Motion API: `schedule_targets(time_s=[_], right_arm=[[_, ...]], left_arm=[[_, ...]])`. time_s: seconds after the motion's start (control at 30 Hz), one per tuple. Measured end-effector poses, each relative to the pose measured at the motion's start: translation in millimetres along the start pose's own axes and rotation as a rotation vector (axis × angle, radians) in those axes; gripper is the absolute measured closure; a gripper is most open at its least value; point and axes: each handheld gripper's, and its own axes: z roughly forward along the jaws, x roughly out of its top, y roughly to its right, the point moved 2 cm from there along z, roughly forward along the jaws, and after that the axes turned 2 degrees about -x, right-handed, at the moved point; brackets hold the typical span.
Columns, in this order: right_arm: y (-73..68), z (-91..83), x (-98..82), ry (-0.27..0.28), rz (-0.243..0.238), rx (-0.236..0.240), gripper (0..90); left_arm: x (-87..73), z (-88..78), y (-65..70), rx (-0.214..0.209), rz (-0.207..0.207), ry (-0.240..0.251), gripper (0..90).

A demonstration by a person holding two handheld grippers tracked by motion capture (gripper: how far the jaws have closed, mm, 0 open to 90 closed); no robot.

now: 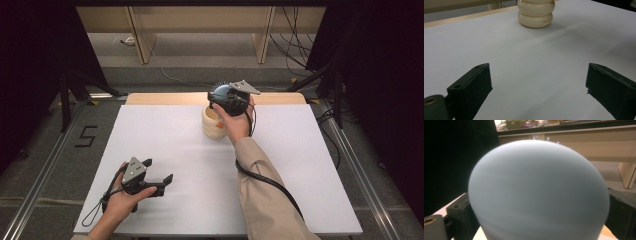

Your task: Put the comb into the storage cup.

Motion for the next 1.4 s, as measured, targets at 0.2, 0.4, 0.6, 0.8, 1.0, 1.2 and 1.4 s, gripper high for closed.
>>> schedule_targets(time_s=[0.2,0.4,0.6,0.8,1.0,1.2,1.4], right_arm=[[-0.8,-6.3,2.3,-0.004,-0.033,0.01,7.4],[1.5,-13.9,3.9,0.004,-0.026,0.009,5.4],[2.0,-20.5,6.3,0.017,-0.023,0.007,4.6],[0.7,-27.1,10.0,0.028,-0.029,0.015,3.7],[-1.1,-31.8,12.8,0.04,-0.036,0.019,3.4],[-1.4,-37.1,14.8,0.057,-0.029,0.027,3.5],[-2.1,-43.2,17.9,0.068,-0.033,0.033,3.7]], left_arm=[[0.1,0.0,0.1,0.001,0.001,0.0,6.0],[0.1,0.0,0.5,0.0,0.001,-0.001,6.0],[0.0,0.5,0.6,0.001,0.001,0.0,6.0],[-0.2,0.4,0.6,0.001,-0.001,-0.001,6.0],[0.0,0.4,0.9,0.001,0.002,-0.001,6.0],[-0.2,0.6,0.8,0.001,0.001,-0.002,6.0],[0.1,0.4,0.8,0.006,0.004,-0.002,5.8]])
